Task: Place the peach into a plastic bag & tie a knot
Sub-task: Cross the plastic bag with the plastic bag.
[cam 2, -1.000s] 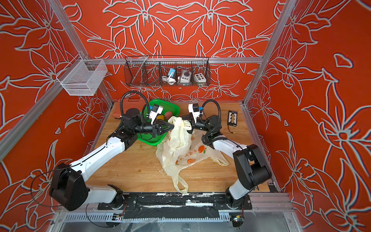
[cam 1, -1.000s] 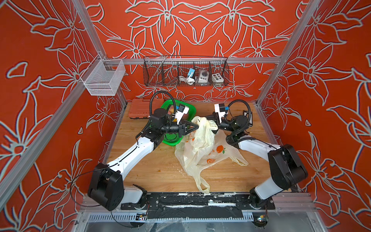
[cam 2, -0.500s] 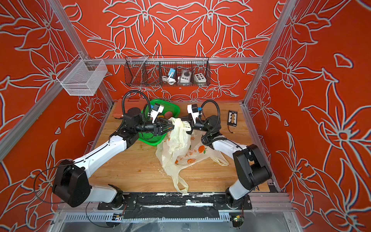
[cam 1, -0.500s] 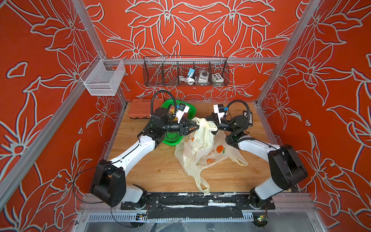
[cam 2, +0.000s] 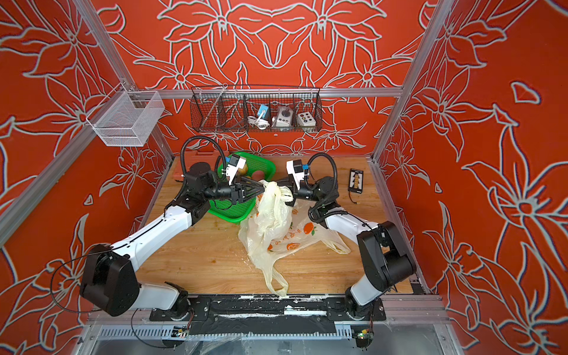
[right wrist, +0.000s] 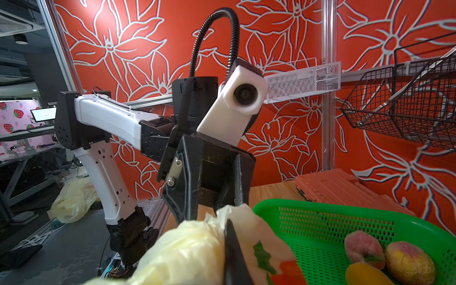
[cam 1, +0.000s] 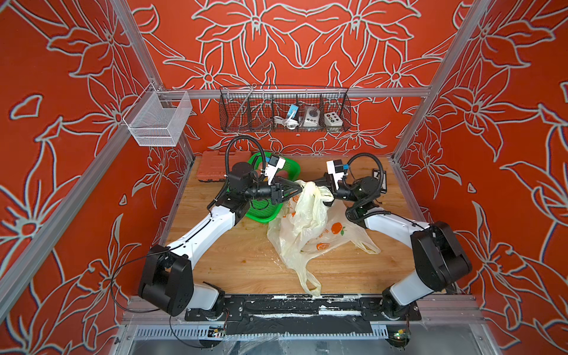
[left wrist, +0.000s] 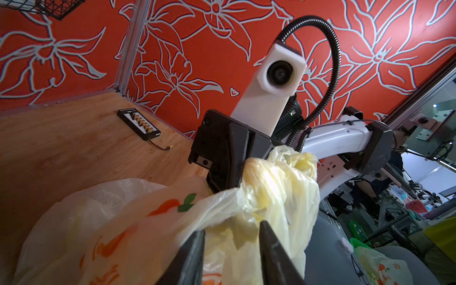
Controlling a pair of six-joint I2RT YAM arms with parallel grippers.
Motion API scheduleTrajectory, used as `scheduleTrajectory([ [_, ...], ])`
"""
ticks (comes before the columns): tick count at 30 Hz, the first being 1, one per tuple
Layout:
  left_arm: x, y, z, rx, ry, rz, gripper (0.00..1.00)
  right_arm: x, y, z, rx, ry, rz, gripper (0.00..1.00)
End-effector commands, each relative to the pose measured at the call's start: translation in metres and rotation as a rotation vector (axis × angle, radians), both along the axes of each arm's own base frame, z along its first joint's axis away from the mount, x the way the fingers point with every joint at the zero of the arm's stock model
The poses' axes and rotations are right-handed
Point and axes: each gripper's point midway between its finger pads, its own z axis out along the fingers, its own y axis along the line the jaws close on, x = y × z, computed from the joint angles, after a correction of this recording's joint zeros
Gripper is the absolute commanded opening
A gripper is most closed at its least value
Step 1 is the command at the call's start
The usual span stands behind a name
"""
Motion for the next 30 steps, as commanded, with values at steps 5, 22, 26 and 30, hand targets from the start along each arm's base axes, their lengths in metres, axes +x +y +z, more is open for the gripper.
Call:
scheduleTrajectory([
  [5,-0.004,-0.002,0.011,-0.03,-0.042,-0.039,0.28,-0.015,0.0,0.022,0.034,-0.069,0.041,0.0],
  [22,-0.02,-0.022,-0.003,-0.017,-0.047,-0.14,0.25,-0.023,0.005,0.032,0.049,-0.079,0.063,0.0],
  [26,-0.023,-0.022,-0.002,-0.017,-0.052,-0.158,0.03,-0.024,0.005,0.033,0.05,-0.08,0.063,0.02],
  [30,-0.027,-0.021,-0.005,0.004,-0.052,-0.161,0.0,-0.024,0.002,0.031,0.039,-0.085,0.053,0.07],
])
